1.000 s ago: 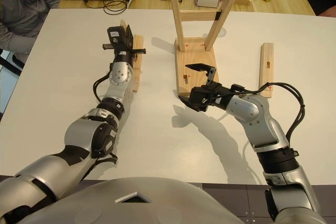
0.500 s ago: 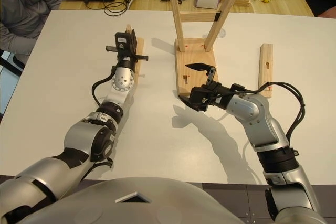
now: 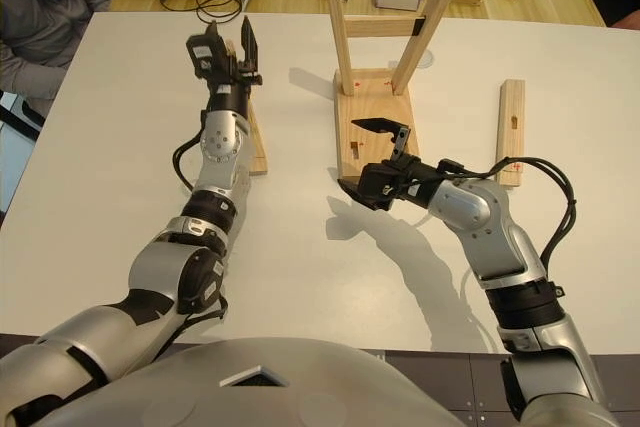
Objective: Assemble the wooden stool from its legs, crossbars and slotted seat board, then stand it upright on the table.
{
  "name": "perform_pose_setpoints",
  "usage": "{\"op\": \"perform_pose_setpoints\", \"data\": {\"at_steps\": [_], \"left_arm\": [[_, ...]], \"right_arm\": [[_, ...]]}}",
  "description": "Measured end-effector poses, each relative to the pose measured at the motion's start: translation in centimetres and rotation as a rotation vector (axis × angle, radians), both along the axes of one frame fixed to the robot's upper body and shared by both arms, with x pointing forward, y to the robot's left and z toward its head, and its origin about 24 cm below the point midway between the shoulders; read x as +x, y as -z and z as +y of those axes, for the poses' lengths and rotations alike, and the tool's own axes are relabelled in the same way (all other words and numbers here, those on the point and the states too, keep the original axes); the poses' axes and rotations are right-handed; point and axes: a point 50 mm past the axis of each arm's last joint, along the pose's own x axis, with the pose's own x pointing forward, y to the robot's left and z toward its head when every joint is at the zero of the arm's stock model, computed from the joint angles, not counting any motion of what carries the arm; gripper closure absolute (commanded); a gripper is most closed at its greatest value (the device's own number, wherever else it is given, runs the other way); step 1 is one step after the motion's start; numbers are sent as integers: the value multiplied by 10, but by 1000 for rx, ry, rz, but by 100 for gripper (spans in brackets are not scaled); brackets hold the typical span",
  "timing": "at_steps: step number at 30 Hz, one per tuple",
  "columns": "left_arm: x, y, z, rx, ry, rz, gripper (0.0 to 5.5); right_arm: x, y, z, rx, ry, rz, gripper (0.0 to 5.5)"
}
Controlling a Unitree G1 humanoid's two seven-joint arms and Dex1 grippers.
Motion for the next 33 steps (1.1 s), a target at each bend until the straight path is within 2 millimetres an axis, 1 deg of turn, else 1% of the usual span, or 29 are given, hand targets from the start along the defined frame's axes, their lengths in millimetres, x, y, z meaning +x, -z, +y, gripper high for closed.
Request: {"op": "perform_pose_setpoints", "data": {"at_steps": [2,4,6,7,9,10,11,13,14,15,16,17,19,20,21,22,23,25,29,33], "left_arm": [[-1,-20,3,2,-12,-59,186],[0,-40,9,14,-24,-90,186],[6,-72,16,35,-13,-124,186],[10,-89,17,36,3,-146,186],[18,-127,11,40,67,-190,186],[20,-137,9,47,88,-197,186],[25,-151,6,74,110,-209,186],[30,-171,5,101,123,-232,186],[33,-177,7,116,121,-235,186],[35,-178,8,122,118,-228,186],[39,-173,9,131,115,-199,186],[43,-164,9,136,120,-158,186],[53,-119,10,145,133,9,186],[54,-83,13,154,142,134,186],[51,-49,15,187,145,251,186],[46,-27,17,228,143,294,186],[46,-18,20,250,132,328,186],[44,-12,26,259,114,335,186],[44,-12,33,257,109,322,186],[45,-12,28,231,127,333,186]], "right_arm": [[-1,1,1,6,4,2,10],[-1,1,1,9,9,1,10],[-1,2,1,11,18,-4,10],[-2,3,1,9,21,-3,10],[-2,4,3,17,30,-7,10],[-2,4,3,19,33,-9,10],[-2,5,4,20,34,-9,10],[-4,8,7,25,33,-3,10],[-4,8,8,31,37,-6,10],[-4,8,8,33,40,-8,10],[-4,7,9,36,41,-9,10],[-4,7,9,37,41,-10,10],[-5,8,9,37,45,-3,10],[-6,9,9,37,45,-1,10],[-6,9,9,37,45,-1,10],[-6,9,9,37,46,2,10],[-7,8,9,39,44,-1,10],[-7,7,10,41,41,-5,10],[-8,8,10,41,44,-1,10],[-7,8,10,41,46,-2,10]]}}
